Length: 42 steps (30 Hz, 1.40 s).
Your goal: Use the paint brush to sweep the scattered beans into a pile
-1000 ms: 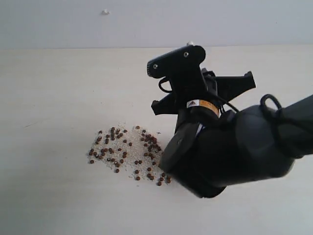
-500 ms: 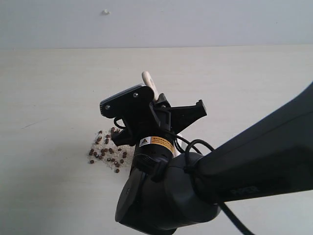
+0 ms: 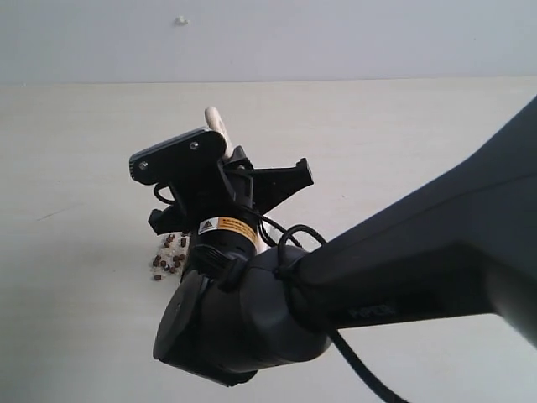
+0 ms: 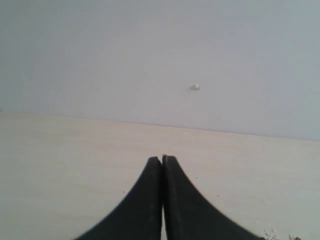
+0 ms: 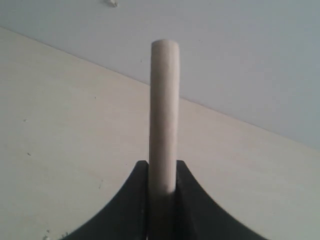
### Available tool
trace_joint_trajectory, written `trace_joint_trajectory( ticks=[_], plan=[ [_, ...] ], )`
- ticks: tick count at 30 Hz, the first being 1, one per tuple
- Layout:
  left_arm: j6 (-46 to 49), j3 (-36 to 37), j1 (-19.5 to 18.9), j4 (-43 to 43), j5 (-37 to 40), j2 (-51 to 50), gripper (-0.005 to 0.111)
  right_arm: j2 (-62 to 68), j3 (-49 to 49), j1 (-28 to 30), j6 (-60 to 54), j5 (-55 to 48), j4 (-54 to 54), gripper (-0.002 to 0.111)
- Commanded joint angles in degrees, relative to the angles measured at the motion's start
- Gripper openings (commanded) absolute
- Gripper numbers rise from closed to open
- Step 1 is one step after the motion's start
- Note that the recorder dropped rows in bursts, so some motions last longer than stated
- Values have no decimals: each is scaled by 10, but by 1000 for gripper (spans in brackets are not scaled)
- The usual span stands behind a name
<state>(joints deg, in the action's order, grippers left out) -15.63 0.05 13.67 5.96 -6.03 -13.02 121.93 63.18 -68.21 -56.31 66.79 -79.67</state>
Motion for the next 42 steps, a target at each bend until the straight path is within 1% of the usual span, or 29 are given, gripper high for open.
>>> trace_joint_trajectory(
  ticks=[1, 7, 9, 14, 17, 21, 25, 28, 33, 42],
  plan=[
    [-4, 0, 3, -2, -1, 4, 0, 15, 27, 0, 12, 0, 29, 0],
    [-4, 0, 3, -2, -1, 4, 0, 14, 58, -1, -24, 32, 29, 0],
    [-4, 0, 3, -2, -1, 4, 0, -4, 58, -2, -72, 32, 21, 0],
    [-4, 0, 3, -2, -1, 4, 0, -49, 58, -2, -168, 32, -49, 0],
    [-4, 0, 3, -2, -1, 4, 0, -47, 55, -2, -189, 32, -92, 0],
    [-4, 0, 3, -2, -1, 4, 0, -30, 27, -7, -179, 32, -102, 0],
    [-4, 0, 4, -2, -1, 4, 0, -10, 6, -12, -147, 32, -137, 0],
    [-4, 0, 4, -2, -1, 4, 0, -1, 5, -28, -132, 32, -153, 0],
    [-4, 0, 11, -2, -1, 4, 0, 1, 5, -63, -102, 32, -138, 0],
    [-4, 0, 13, -2, -1, 4, 0, 29, 11, -64, -35, 32, -127, 0]
  ],
)
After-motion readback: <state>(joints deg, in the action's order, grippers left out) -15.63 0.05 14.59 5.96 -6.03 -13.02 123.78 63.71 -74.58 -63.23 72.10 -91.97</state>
